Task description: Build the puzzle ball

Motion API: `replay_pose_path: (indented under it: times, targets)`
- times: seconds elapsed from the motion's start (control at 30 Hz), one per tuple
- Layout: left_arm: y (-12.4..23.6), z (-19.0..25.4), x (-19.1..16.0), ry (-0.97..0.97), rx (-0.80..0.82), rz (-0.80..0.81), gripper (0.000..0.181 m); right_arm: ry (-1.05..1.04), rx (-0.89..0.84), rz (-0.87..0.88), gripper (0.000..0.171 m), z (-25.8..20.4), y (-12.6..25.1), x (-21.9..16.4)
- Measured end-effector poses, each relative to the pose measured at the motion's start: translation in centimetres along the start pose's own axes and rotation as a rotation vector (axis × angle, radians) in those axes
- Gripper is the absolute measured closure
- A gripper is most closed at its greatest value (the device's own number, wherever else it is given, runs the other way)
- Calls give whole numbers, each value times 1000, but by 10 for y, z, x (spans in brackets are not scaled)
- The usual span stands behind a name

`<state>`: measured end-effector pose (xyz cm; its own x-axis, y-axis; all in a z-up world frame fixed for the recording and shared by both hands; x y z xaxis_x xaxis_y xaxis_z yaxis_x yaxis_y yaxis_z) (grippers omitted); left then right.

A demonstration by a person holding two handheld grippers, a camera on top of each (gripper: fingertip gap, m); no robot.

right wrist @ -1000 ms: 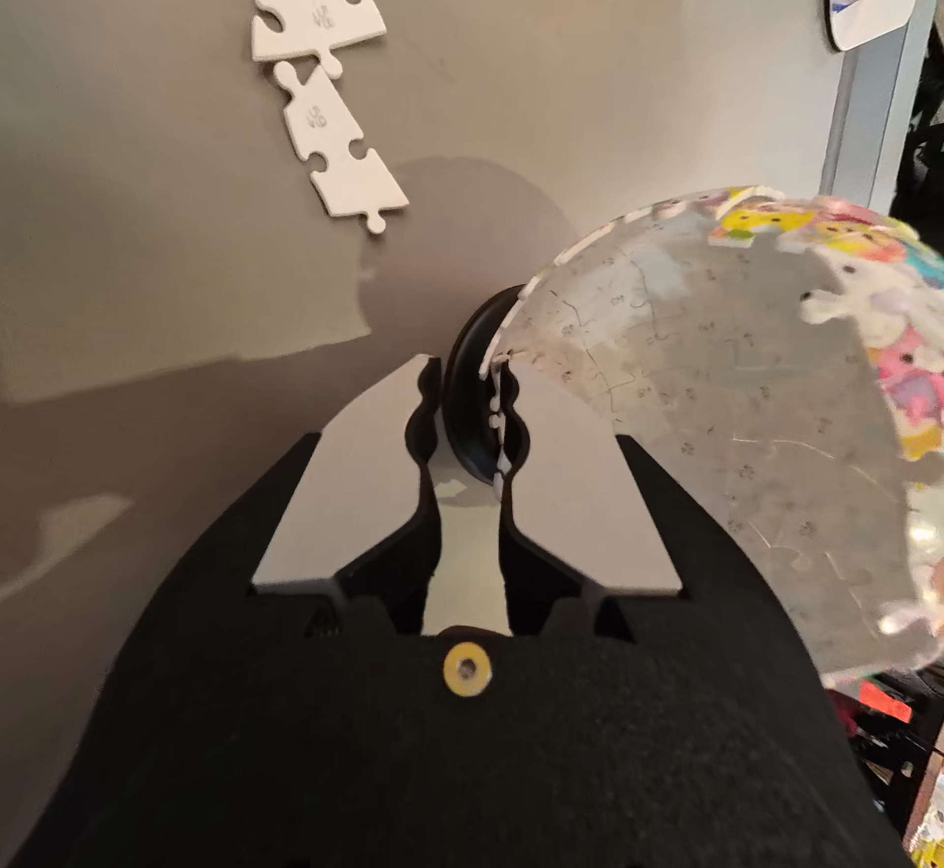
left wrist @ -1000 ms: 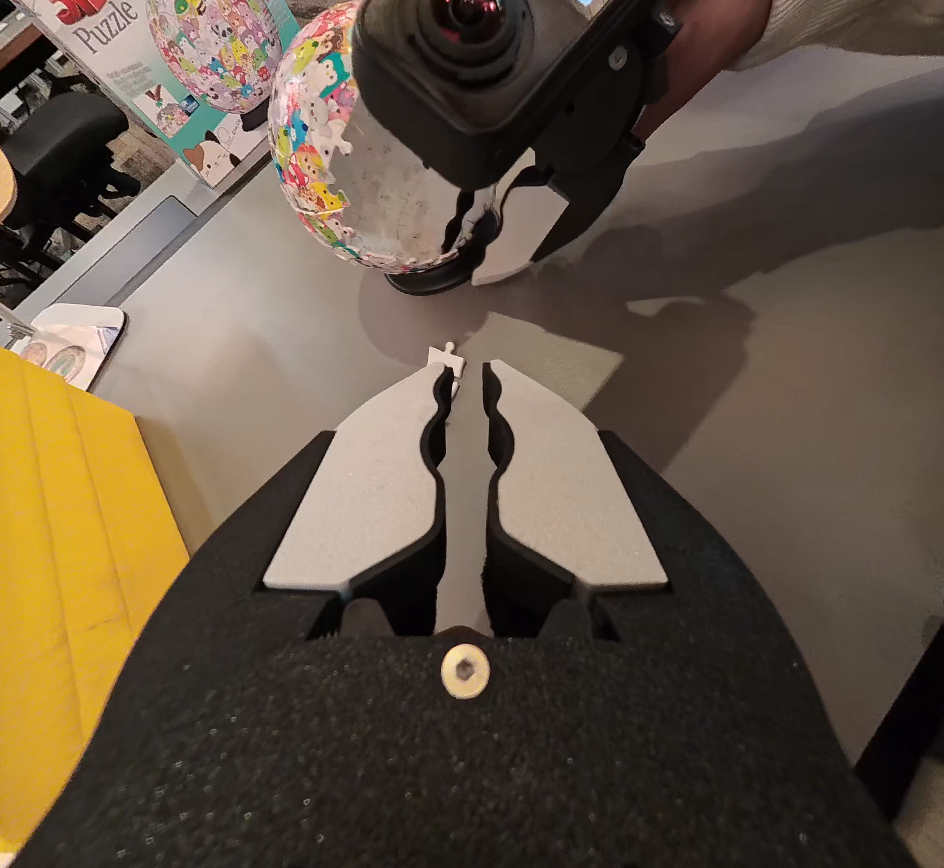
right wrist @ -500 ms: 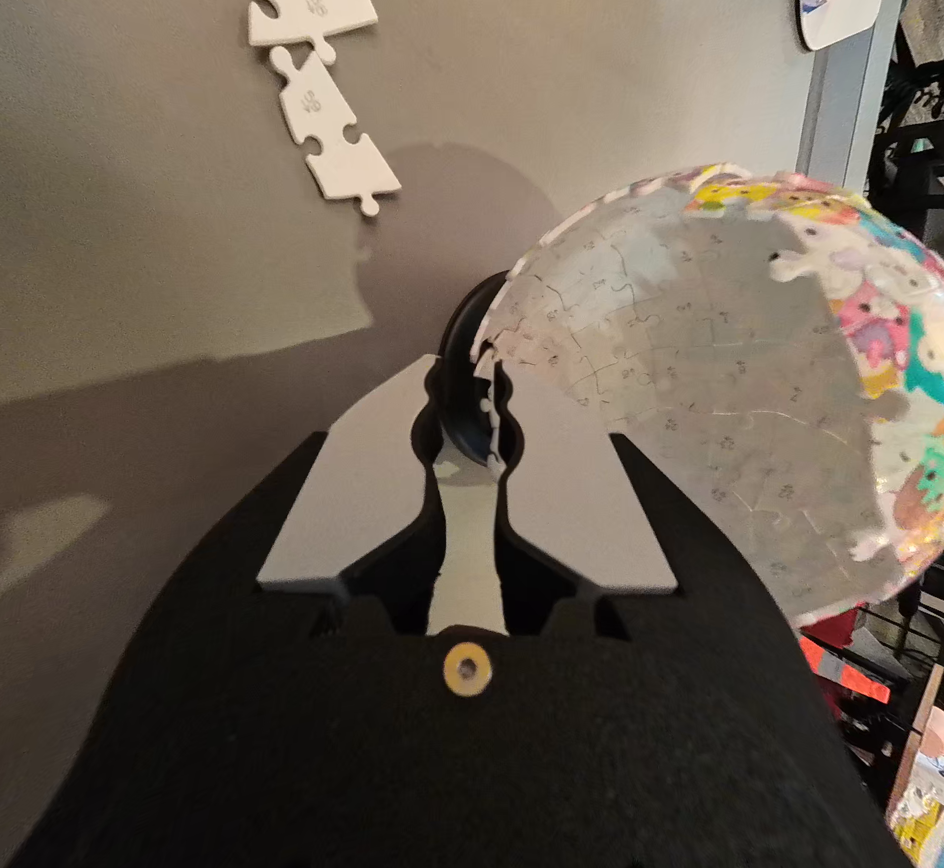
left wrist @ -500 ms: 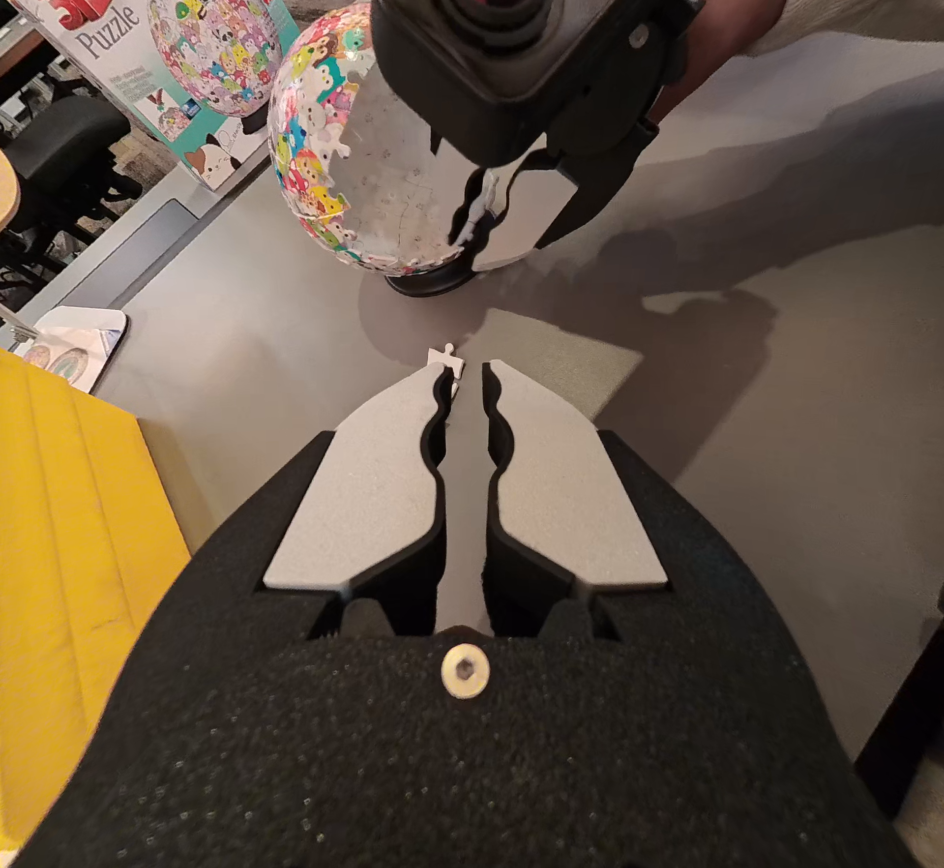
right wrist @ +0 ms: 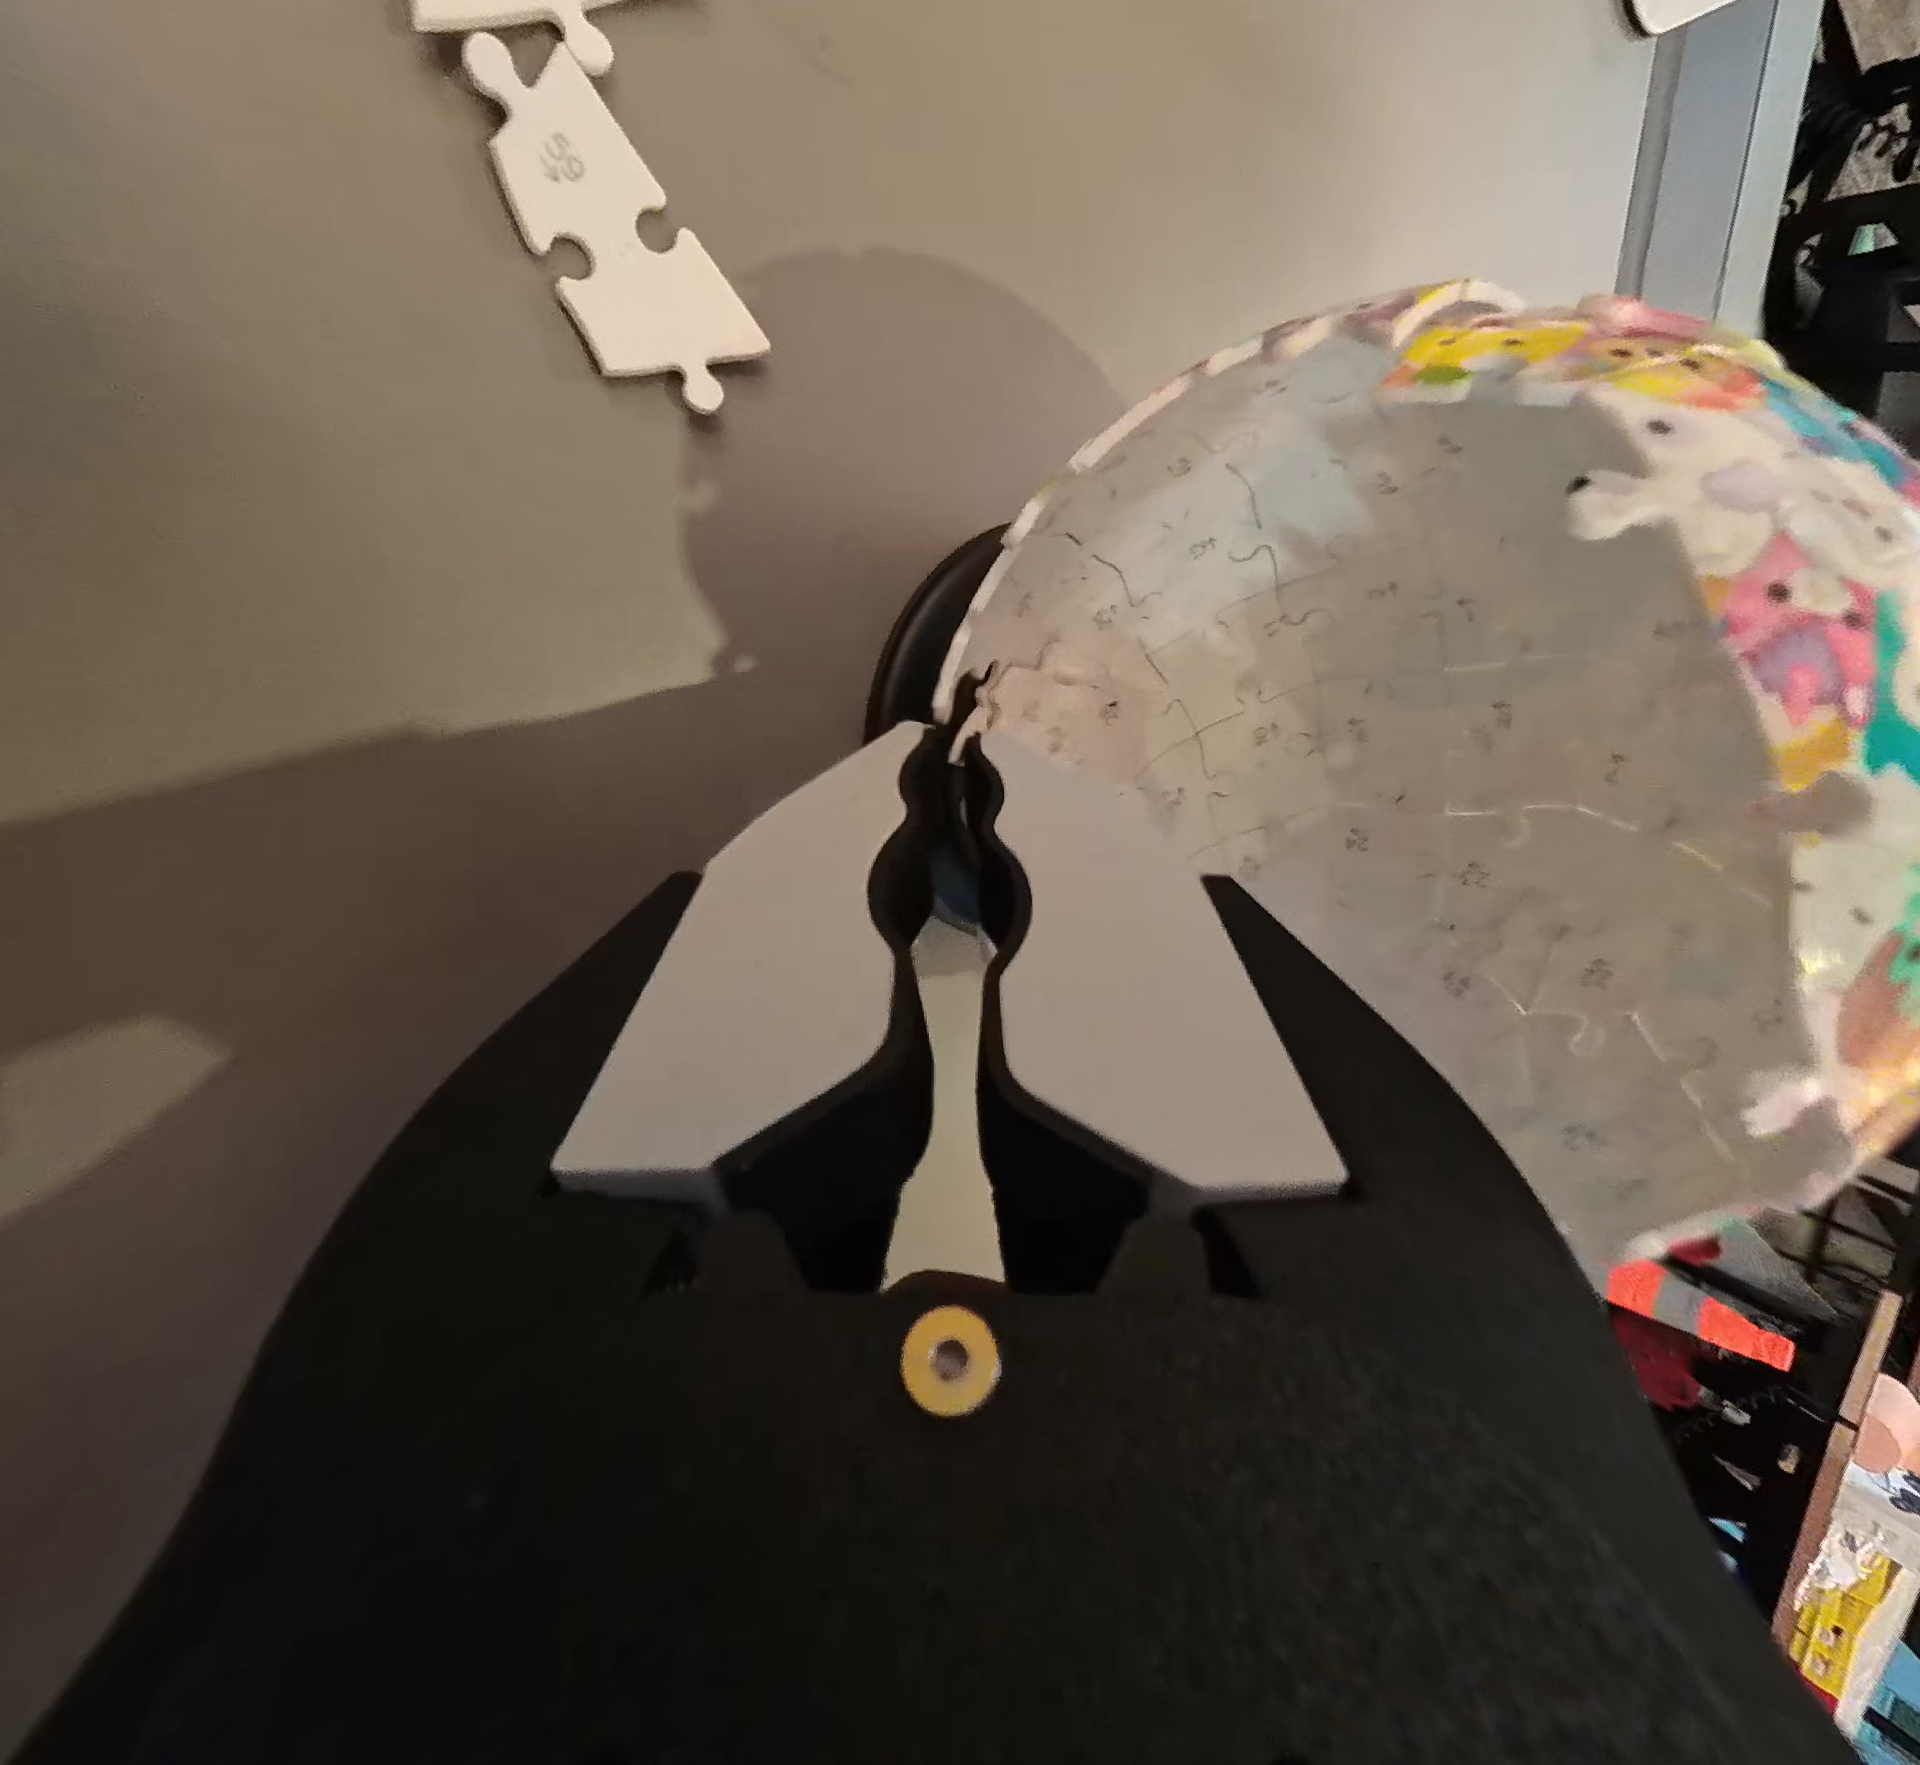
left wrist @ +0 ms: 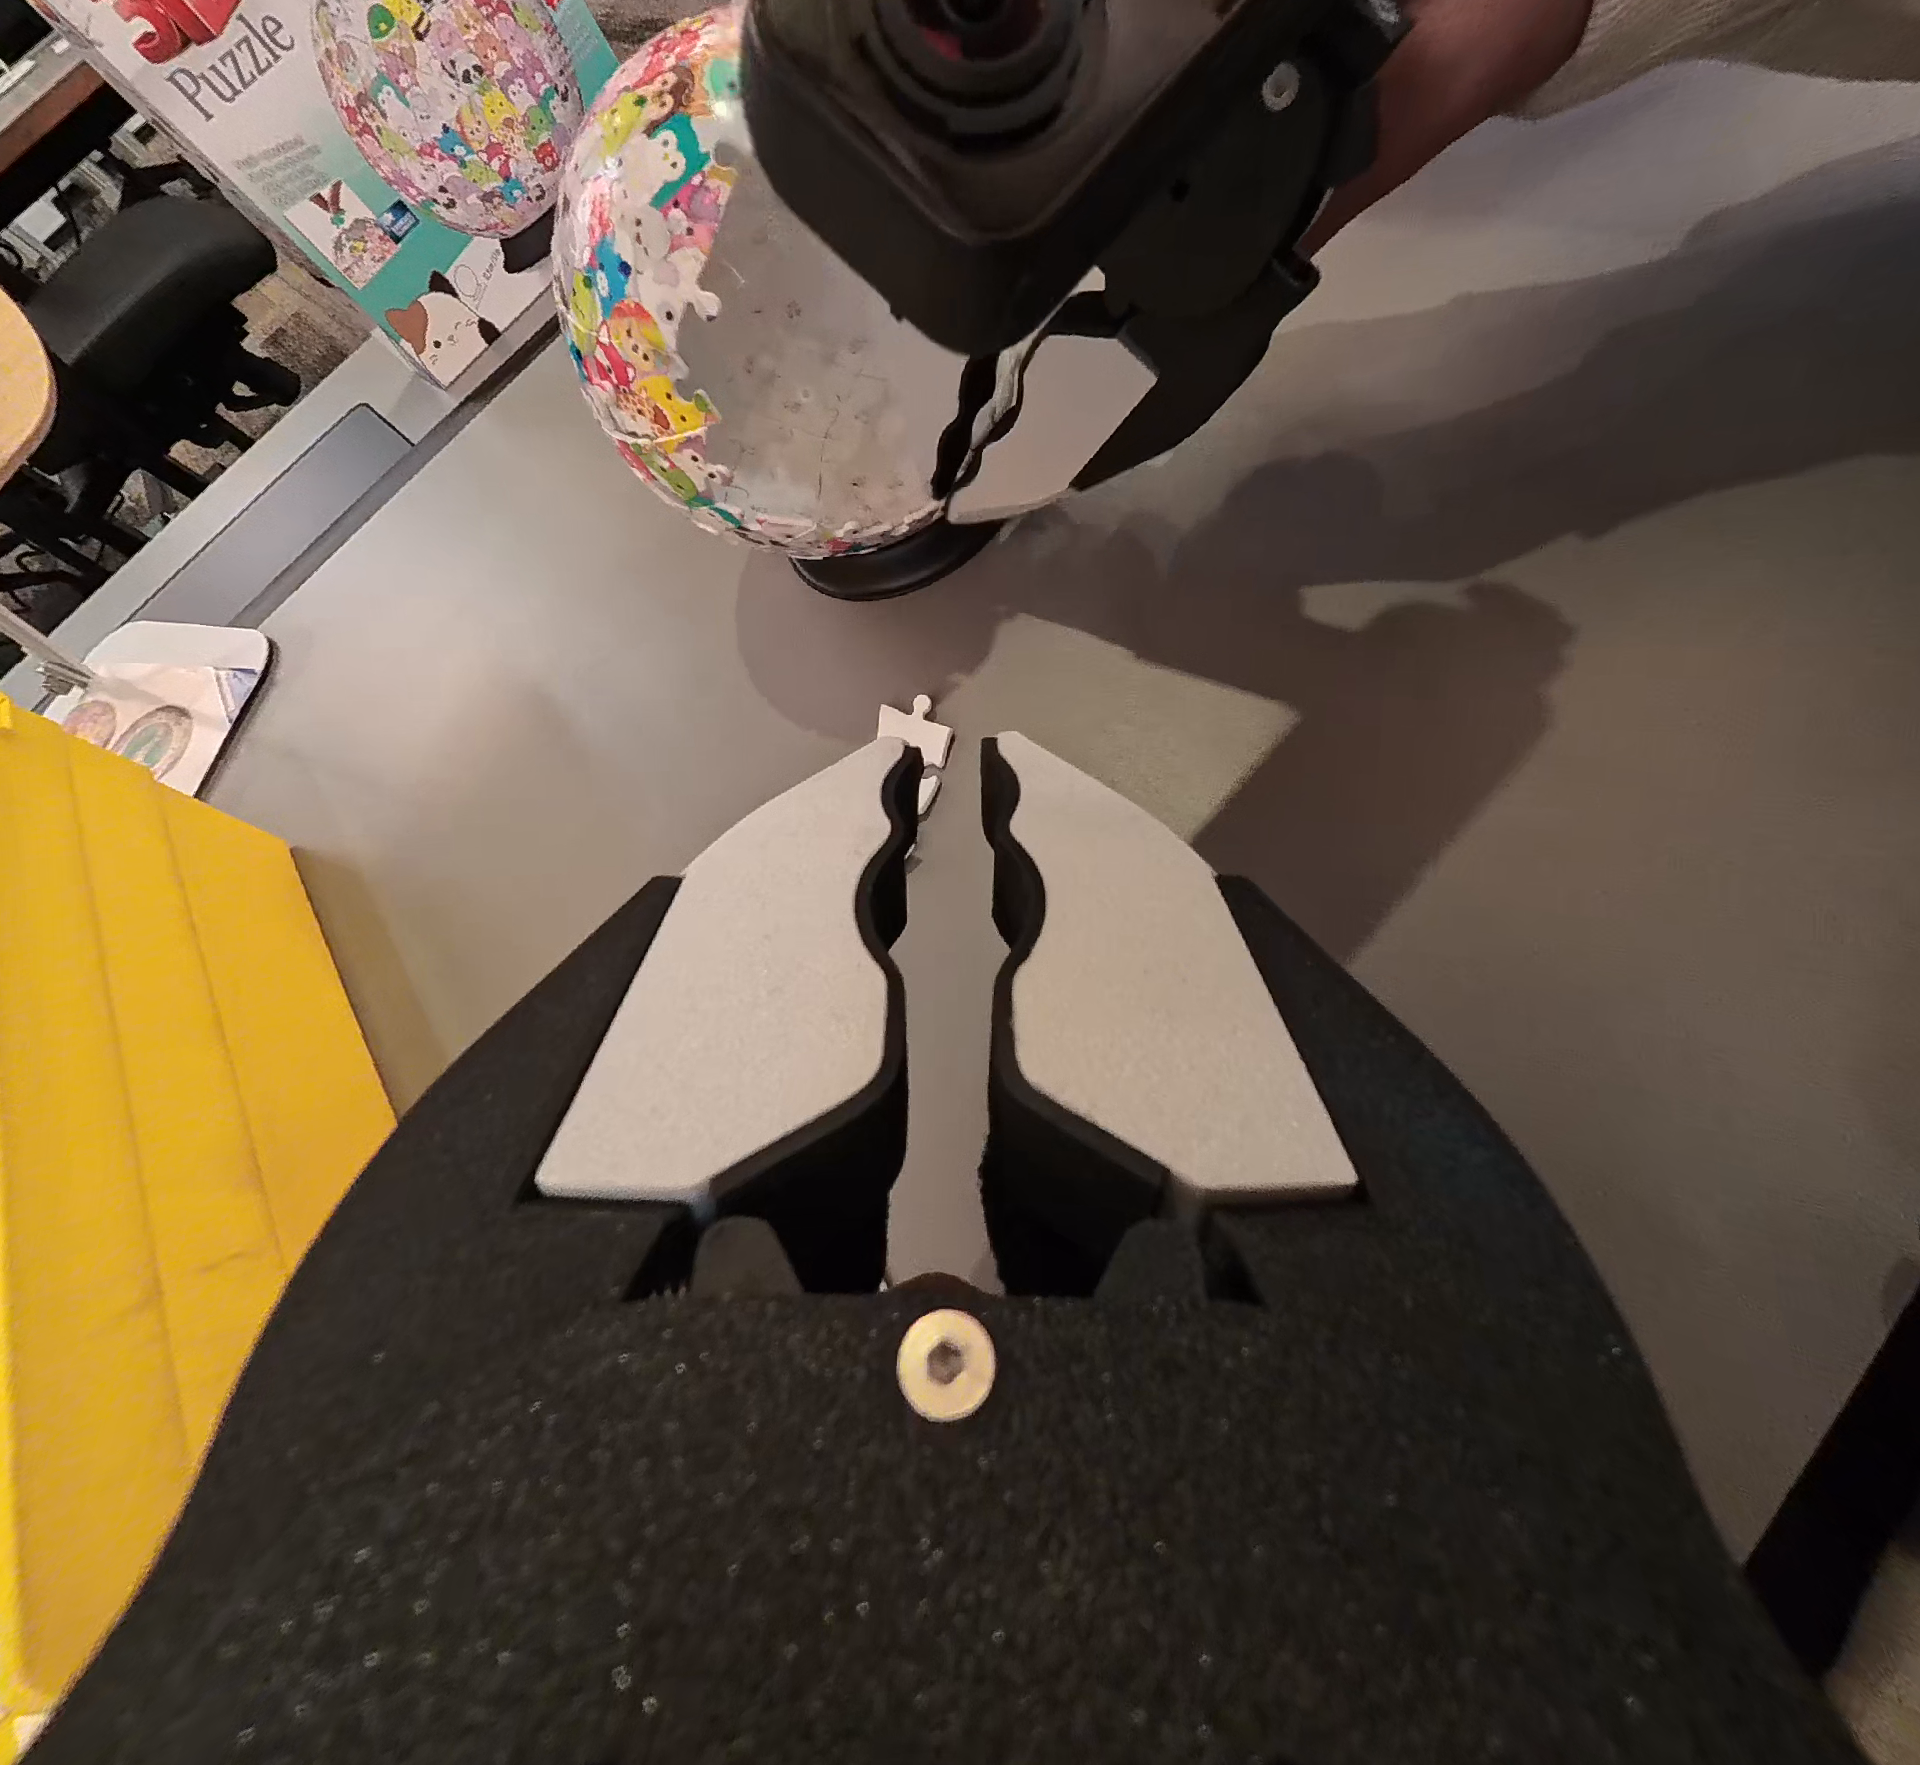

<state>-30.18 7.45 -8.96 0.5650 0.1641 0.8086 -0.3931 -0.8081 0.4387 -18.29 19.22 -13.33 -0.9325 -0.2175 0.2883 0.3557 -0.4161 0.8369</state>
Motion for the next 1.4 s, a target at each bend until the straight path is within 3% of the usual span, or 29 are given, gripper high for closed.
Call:
replay_pose_path:
  times: [0.23,0.5,0.9,1.4]
  targets:
    - [0,1,1,-2,-2,3,170,-19,-12,41,169,-3,16,5]
    - [1,2,2,3,-10,7,170,-103,6,-110,169,-5,24,16]
    - [3,-4,2,40,-15,24,170,-171,31,-128,169,-5,23,18]
    - [9,-12,3,92,-25,51,170,-273,31,-280,169,-5,24,28]
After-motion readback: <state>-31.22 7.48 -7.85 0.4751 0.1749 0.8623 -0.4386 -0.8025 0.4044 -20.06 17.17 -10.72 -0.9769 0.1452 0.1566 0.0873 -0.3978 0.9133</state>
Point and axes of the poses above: each gripper's, where its closed fingertips meet, y back along the fingers, x out of its top, z = x × y across the jaws, the point moved 6 cm from there along y, back along the fingers, and after that the axes turned 8 degrees about x, right-handed, at the moved point
